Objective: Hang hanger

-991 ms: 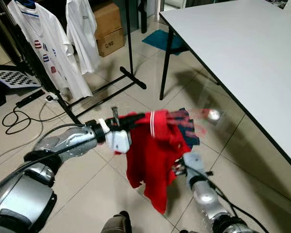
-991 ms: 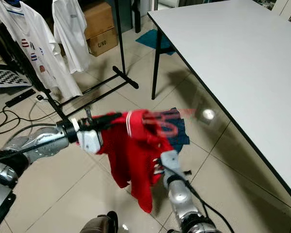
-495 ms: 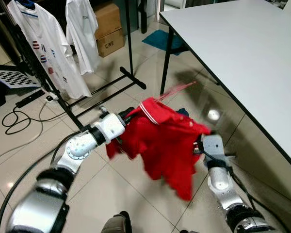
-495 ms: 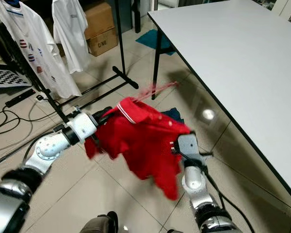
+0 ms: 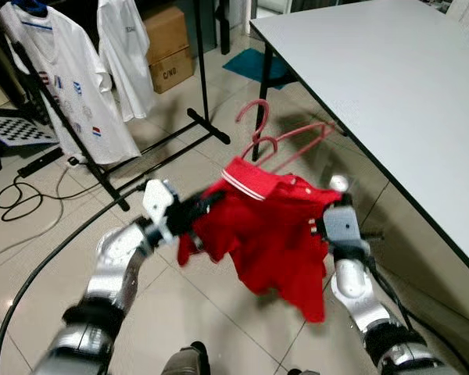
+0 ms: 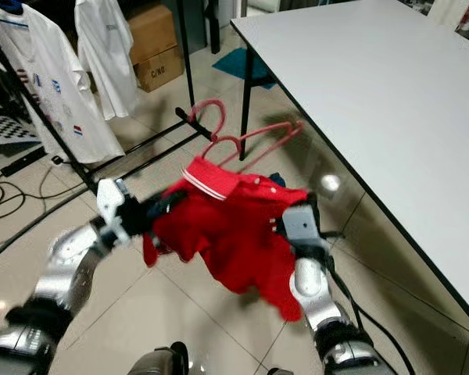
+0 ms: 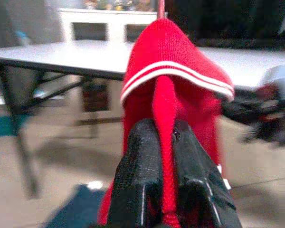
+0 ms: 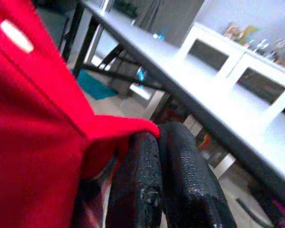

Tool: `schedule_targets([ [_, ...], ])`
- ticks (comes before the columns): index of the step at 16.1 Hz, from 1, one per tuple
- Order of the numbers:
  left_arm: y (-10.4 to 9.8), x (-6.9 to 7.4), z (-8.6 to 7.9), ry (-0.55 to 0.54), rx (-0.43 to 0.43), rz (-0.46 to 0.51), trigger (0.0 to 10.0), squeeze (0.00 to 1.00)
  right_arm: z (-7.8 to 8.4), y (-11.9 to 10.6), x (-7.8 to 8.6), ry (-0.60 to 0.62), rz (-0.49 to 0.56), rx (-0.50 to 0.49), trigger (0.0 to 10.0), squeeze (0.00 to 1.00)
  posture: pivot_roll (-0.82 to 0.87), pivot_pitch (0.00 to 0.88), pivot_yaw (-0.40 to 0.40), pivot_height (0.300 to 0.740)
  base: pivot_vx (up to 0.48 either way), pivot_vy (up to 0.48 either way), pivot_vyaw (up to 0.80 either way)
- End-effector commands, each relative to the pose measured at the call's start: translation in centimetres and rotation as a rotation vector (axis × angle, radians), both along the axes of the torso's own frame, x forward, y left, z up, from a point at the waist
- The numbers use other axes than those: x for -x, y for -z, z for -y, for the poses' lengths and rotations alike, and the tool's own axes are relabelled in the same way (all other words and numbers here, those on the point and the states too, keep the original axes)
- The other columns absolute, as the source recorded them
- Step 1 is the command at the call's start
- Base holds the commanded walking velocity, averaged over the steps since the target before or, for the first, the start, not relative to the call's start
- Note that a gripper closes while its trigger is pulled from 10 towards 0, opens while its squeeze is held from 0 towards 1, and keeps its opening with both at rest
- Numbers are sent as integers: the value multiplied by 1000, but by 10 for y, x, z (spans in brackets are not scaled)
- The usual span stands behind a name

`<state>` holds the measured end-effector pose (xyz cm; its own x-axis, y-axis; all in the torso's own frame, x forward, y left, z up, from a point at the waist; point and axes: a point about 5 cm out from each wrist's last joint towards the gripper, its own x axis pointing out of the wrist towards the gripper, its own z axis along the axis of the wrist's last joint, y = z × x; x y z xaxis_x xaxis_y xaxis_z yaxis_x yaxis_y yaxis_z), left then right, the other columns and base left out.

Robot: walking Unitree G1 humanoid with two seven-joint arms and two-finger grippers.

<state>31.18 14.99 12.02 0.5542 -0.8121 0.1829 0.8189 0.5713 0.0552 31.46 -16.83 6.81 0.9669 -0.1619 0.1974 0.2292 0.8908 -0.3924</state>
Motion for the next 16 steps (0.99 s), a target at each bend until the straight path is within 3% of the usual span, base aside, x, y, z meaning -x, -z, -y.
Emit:
schedule_targets([
  [1,-7,4,-3,58,54,-27,10000,0,4,-10,-4,24,51,4,0,0,176,126,30,740,0,0,0],
  [4,-1,22,-4,143,88,-132,10000,0,9,-28,-14,54,122,4,0,0,171,123,24,740,0,0,0],
  [8,-2,32,-8,93,147,-190,10000,0,28,-57,-24,134,236,11,0,0,176,124,18,740,0,0,0],
  [10,-3,35,-7,84,171,-212,10000,0,29,-65,-25,144,274,18,0,0,177,124,17,740,0,0,0],
  [14,4,49,-5,63,234,-318,10000,0,40,-88,-30,194,364,0,0,0,178,123,14,740,0,0,0],
  [16,6,60,-3,103,260,-386,10000,0,48,-96,-30,219,396,-6,0,0,177,123,15,740,0,0,0],
])
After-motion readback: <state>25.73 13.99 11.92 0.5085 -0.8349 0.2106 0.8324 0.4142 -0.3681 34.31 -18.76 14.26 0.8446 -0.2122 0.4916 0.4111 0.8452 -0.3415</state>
